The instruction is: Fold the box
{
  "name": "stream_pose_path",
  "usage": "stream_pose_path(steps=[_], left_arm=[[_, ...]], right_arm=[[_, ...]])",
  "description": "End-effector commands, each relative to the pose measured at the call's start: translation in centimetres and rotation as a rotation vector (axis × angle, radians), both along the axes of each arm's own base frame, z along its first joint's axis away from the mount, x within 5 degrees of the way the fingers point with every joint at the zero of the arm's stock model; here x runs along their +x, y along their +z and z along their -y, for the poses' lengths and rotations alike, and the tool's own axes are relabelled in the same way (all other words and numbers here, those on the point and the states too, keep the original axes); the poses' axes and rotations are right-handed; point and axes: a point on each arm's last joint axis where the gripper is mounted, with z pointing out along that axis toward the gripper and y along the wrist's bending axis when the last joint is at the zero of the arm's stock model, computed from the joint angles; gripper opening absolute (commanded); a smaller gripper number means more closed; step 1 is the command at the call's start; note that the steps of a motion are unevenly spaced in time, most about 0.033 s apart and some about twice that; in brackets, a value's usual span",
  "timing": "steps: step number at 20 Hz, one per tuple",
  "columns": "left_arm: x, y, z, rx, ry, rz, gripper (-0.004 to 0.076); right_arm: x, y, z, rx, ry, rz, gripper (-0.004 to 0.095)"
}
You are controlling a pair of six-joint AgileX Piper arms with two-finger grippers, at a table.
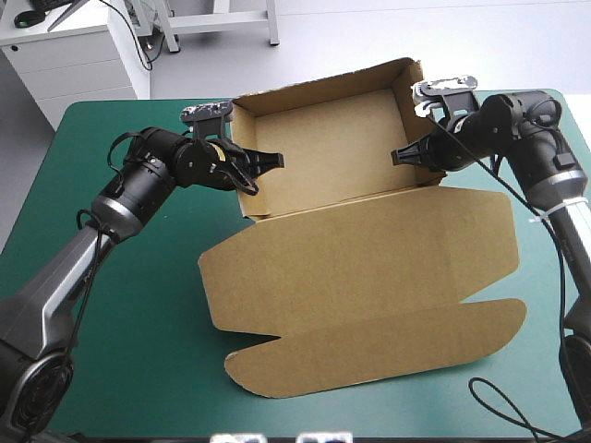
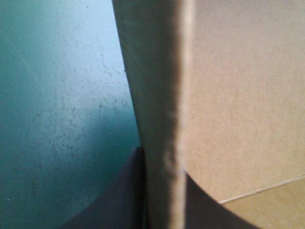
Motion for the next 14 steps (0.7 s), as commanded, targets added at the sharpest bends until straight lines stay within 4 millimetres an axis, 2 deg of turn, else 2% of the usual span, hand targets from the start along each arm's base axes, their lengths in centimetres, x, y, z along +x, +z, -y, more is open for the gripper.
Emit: stream_pose_path(steps=[1, 5, 10, 12, 14], left_arm=[[-0.8, 3.3, -0.5, 0.031, -0.023, 0.084, -0.0008], [0.5, 3.4, -0.7, 0.189, -0.036, 0.018, -0.0008], [2.9, -1.2, 0.7, 0.300, -0.074, -0.205, -0.0008], [3.6, -2.9, 1.3, 0.294, -0.087, -0.255, -0.0008], [4.0, -4.0, 1.8, 0.286, -0.101, -0.288, -0.0008]], right_arm=[[-1.0, 3.0, 0.4, 0.056, -0.028, 0.121, -0.0013], [-0.1, 1.5, 0.2, 0.072, -0.062, 0.049, -0.0012], [2.1, -2.7, -1.5, -0.019, -0.058, -0.092, -0.0012], [2.8, -4.7, -2.6, -0.106, -0.044, -0.144, -0.0012], [3.5, -6.1, -3.3, -0.115, -0.035, -0.176, -0.0012]])
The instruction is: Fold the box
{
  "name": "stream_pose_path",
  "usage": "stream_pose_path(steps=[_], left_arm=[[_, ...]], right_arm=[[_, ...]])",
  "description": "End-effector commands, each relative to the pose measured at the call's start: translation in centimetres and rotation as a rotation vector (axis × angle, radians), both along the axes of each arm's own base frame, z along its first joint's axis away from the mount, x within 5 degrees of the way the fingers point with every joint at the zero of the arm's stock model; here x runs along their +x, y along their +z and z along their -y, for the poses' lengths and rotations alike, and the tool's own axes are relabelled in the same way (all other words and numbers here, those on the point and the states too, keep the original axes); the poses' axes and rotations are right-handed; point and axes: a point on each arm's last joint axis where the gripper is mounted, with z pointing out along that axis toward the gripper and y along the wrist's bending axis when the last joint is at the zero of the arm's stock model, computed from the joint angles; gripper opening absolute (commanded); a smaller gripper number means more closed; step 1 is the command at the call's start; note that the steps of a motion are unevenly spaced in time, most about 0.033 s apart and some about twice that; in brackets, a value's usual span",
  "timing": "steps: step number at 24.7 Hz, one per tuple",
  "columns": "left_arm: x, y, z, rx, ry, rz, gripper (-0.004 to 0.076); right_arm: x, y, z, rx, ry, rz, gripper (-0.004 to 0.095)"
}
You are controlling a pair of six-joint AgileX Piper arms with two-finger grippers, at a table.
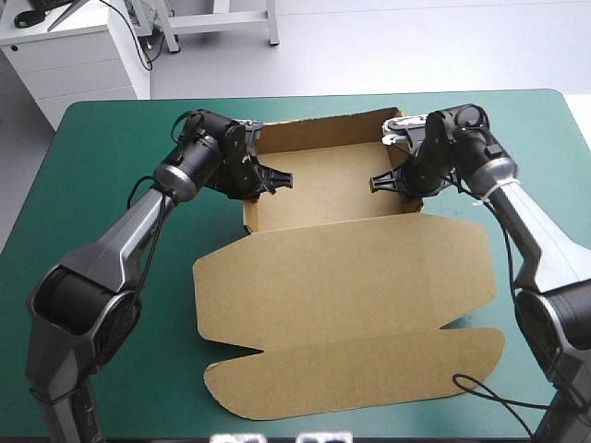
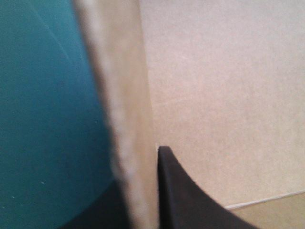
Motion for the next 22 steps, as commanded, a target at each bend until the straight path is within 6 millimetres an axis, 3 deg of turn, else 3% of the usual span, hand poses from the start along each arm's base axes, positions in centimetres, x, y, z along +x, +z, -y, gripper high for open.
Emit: stream_pose_path(steps=[1, 15, 22], left_arm=[[-0.9, 1.5, -0.2, 0.016, -0.037, -0.017, -0.0008], [0.4, -1.7, 0.4, 0.052, -0.035, -0.085, -0.0008], [0.4, -1.8, 0.4, 0.059, -0.032, -0.085, -0.0008]], right_arm=[[0.2, 1.5, -0.4, 0.020, 0.010, 0.079, -0.0012], [1.1, -0.7, -0.7, 0.000, 0.013, 0.018, -0.0014], [1.5, -1.9, -0.8, -0.012, 0.014, -0.020, -0.0014]])
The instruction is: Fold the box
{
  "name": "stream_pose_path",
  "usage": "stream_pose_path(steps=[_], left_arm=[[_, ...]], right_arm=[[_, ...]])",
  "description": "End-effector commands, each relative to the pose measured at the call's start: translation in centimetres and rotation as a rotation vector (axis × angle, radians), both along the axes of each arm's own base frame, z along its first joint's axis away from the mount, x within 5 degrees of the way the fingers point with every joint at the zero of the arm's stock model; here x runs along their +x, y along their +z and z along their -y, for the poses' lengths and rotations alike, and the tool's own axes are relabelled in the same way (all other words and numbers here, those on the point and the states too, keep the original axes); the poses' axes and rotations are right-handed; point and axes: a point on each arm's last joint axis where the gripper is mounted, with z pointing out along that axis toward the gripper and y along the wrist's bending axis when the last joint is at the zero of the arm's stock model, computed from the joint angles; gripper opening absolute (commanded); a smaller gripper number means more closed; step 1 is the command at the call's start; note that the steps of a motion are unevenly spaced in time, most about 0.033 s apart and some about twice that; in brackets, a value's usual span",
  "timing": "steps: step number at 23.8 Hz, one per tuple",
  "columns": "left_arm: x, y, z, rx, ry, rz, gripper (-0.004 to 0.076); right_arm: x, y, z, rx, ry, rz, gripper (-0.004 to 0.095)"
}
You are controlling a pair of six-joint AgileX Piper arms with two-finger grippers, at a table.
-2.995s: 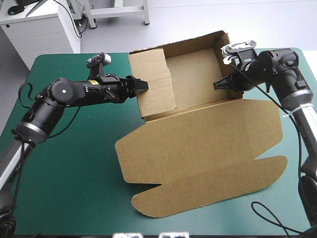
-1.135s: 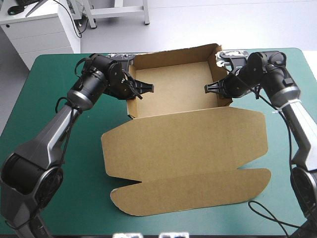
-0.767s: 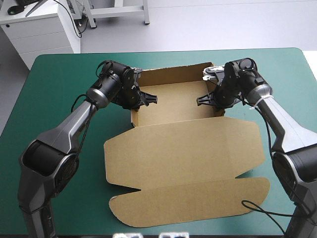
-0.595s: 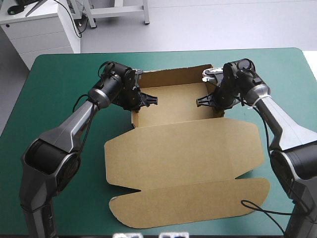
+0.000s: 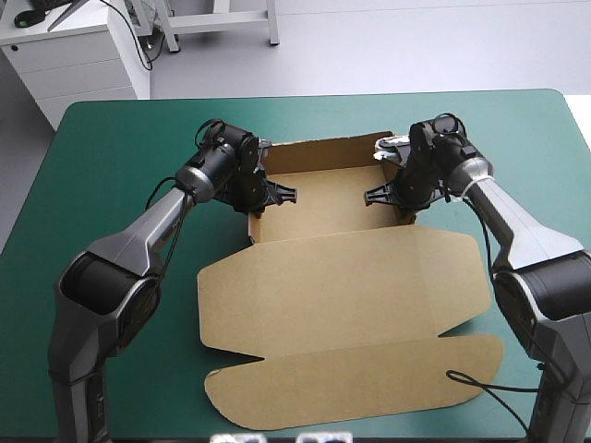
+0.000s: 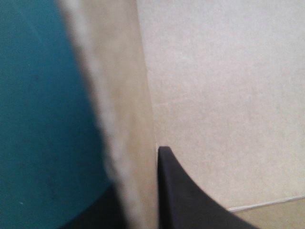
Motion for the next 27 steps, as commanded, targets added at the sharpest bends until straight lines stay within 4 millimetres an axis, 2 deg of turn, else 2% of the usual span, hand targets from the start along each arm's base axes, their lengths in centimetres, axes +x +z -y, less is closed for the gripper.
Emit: stream_pose_path(steps=[1, 6, 9, 10, 12, 13, 15, 16, 18, 21, 24, 27], left_arm=[[-1.1, 3.1, -0.6, 0.024, -0.030, 0.034, -0.0008], [-1.3, 3.1, -0.2, -0.025, -0.013, 0.004, -0.0007], [-1.2, 3.1, -0.4, 0.014, -0.063, 0.023, 0.0024], [-1.3, 3.1, -0.3, 0.007, -0.083, 0.019, 0.0068], [-1.3, 3.1, -0.2, -0.009, -0.083, 0.012, 0.0202], [-1.4, 3.1, 0.0, -0.028, -0.082, 0.005, 0.0298], [-1.4, 3.2, 0.0, -0.027, -0.082, 0.008, 0.0442], [-1.3, 3.4, 0.0, -0.029, -0.082, 0.012, 0.0477], [-1.3, 3.8, 0.1, -0.040, -0.082, 0.024, 0.0495], [-1.0, 5.3, 0.2, -0.056, -0.086, 0.074, 0.0494], [-0.7, 7.4, 0.2, -0.084, -0.092, 0.147, 0.0494], [-0.6, 10.5, 0.2, -0.120, -0.115, 0.247, 0.0492]], right_arm=[[-0.4, 3.0, 0.0, 0.025, 0.017, 0.103, -0.0014], [-0.4, 2.9, 0.1, 0.012, 0.035, 0.089, -0.0012], [-0.5, 2.9, 0.0, 0.015, 0.061, 0.089, 0.0050], [-0.5, 2.9, 0.0, 0.020, 0.067, 0.088, 0.0107], [-0.5, 2.9, -0.2, 0.035, 0.065, 0.080, 0.0293], [-0.5, 2.9, -0.2, 0.043, 0.064, 0.080, 0.0442], [-0.4, 3.3, -0.3, 0.051, 0.055, 0.097, 0.0652], [-0.3, 3.5, -0.3, 0.056, 0.045, 0.105, 0.0703], [-0.1, 4.1, -0.4, 0.070, 0.022, 0.127, 0.0743], [0.2, 5.4, -0.5, 0.089, 0.013, 0.174, 0.0746], [0.4, 6.9, -0.5, 0.104, 0.006, 0.219, 0.0746], [0.5, 8.3, -0.4, 0.098, -0.007, 0.254, 0.0746]])
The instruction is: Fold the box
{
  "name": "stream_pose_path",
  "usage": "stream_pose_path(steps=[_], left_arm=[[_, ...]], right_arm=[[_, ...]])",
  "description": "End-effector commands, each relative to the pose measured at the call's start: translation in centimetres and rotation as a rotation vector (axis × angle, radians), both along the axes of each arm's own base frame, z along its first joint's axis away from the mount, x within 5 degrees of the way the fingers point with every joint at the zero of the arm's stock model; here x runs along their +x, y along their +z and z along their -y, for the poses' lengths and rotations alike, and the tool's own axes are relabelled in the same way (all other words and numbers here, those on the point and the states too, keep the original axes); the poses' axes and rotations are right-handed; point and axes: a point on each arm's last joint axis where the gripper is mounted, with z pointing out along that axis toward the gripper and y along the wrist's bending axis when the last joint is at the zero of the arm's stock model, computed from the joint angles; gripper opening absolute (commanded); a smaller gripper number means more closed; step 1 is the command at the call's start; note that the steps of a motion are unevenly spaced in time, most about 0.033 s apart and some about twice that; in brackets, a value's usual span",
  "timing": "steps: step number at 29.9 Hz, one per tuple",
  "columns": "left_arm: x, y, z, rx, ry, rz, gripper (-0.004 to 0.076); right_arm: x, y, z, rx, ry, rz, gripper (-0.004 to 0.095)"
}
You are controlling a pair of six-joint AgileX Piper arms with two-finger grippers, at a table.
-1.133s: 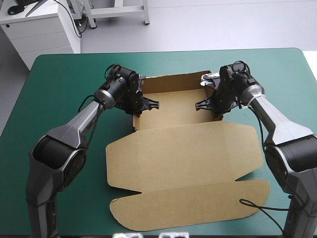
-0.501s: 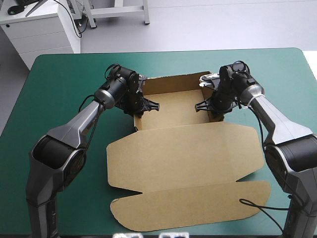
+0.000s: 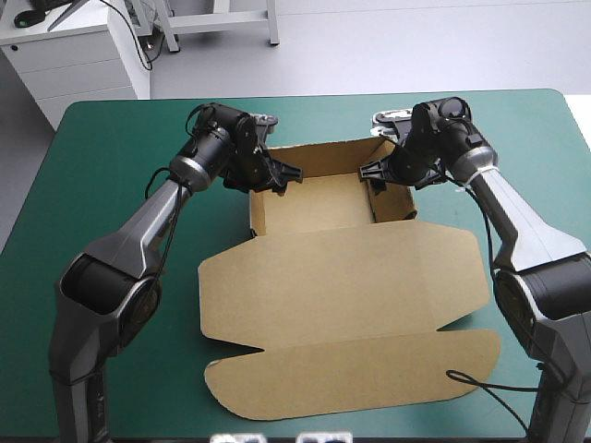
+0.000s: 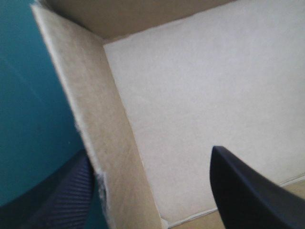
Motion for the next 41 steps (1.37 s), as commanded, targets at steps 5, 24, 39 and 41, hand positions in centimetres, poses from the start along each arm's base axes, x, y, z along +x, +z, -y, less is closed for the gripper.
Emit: stream_pose_path(steps=[5, 24, 39, 41], left_arm=[[-2.6, 12.4, -1.1, -0.134, -0.063, 0.325, 0.0316], [-19.7, 22.8, -5.3, -0.217, -0.352, 0.566, -0.0008], [-28.9, 12.5, -12.6, -0.127, -0.359, 0.582, -0.0008], [-30.0, 10.7, -13.4, -0.137, -0.358, 0.603, -0.0008]], right_arm=[[-0.9, 6.3, 1.0, -0.035, -0.020, 0.170, 0.0742], [-4.7, 12.0, 1.8, 0.048, -0.018, 0.288, 0.0740], [-3.8, 10.8, 1.6, 0.024, -0.011, 0.263, 0.0738], [-3.2, 9.8, 1.5, 0.015, -0.011, 0.236, 0.0738]])
